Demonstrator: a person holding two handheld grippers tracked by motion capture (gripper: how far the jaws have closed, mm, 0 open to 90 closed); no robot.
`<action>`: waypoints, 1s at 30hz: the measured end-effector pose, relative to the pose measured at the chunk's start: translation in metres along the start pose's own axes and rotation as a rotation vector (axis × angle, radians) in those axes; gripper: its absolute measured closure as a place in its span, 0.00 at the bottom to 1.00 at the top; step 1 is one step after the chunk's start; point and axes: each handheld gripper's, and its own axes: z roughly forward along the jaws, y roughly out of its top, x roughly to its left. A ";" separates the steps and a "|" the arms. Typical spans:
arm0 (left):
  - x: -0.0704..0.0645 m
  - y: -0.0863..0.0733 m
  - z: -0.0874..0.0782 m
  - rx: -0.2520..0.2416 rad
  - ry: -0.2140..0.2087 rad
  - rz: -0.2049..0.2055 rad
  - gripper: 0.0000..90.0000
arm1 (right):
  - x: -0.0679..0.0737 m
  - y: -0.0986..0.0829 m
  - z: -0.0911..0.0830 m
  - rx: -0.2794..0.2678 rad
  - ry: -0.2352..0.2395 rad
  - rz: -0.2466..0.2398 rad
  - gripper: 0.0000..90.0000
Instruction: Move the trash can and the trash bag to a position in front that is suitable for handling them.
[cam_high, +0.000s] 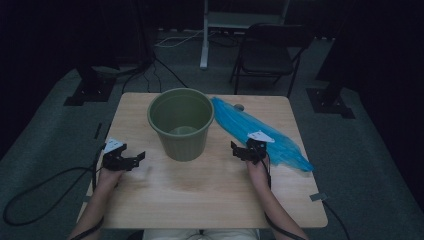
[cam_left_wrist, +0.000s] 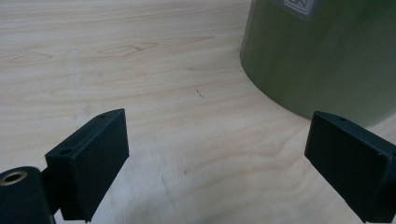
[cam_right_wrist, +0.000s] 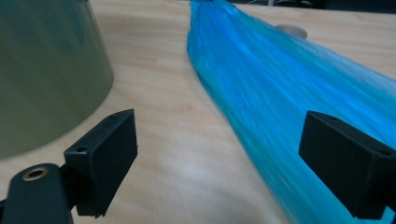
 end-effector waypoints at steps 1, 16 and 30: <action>0.000 0.002 0.003 0.007 0.013 0.005 0.08 | 0.000 0.000 0.000 0.000 0.000 0.000 0.12; 0.002 0.045 0.046 0.000 0.049 0.023 0.08 | 0.031 0.042 0.062 0.020 0.052 0.043 0.12; -0.007 0.065 0.054 -0.011 0.042 0.068 0.08 | 0.038 0.065 0.079 0.003 0.107 0.062 0.12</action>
